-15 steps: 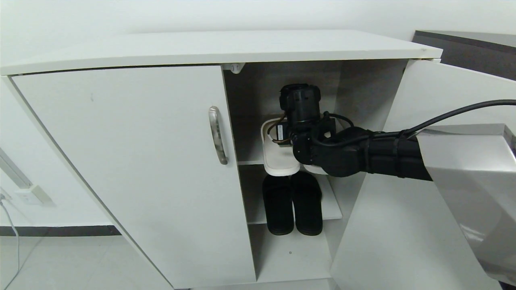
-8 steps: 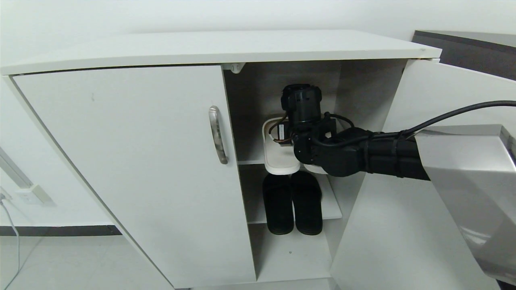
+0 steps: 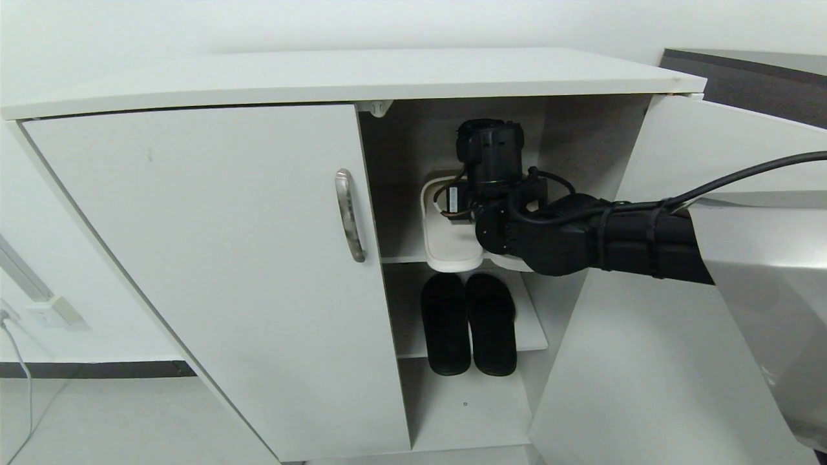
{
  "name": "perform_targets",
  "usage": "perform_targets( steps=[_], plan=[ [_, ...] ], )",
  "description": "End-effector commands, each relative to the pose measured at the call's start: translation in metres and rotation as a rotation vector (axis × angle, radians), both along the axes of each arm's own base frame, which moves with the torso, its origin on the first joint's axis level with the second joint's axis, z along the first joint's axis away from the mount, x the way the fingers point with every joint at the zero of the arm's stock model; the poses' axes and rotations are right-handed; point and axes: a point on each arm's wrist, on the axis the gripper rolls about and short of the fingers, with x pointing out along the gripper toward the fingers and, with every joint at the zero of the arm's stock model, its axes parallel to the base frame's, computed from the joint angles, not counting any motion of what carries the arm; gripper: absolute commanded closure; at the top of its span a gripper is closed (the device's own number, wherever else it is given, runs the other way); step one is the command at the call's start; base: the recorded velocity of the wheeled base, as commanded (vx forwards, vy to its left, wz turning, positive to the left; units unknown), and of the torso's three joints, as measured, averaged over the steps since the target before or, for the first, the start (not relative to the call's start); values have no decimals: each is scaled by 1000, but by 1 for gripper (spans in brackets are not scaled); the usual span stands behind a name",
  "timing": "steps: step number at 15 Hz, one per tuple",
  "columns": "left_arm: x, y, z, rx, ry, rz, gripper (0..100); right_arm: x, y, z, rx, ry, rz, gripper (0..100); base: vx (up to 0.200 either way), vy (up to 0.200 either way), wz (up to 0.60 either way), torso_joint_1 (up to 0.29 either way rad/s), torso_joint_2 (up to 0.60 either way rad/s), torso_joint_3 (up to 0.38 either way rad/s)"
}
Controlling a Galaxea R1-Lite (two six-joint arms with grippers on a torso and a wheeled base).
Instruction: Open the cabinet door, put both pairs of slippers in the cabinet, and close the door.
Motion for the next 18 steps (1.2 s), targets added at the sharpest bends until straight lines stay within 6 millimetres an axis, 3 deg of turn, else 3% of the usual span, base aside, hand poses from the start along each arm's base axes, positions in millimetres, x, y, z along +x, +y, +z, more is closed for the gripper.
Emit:
perform_targets(
  steps=[1, 17, 18],
  plan=[
    [0, 0, 0, 0, 1, 0, 100, 1, 0, -2, -3, 3, -2, 100, 0, 0, 0, 0, 0, 0],
    [0, 0, 0, 0, 1, 0, 100, 5, 3, -12, -16, 19, -2, 100, 0, 0, 0, 0, 0, 0],
    [0, 0, 0, 0, 1, 0, 100, 5, 3, -12, -16, 19, -2, 0, 0, 0, 0, 0, 0, 0]
  ],
)
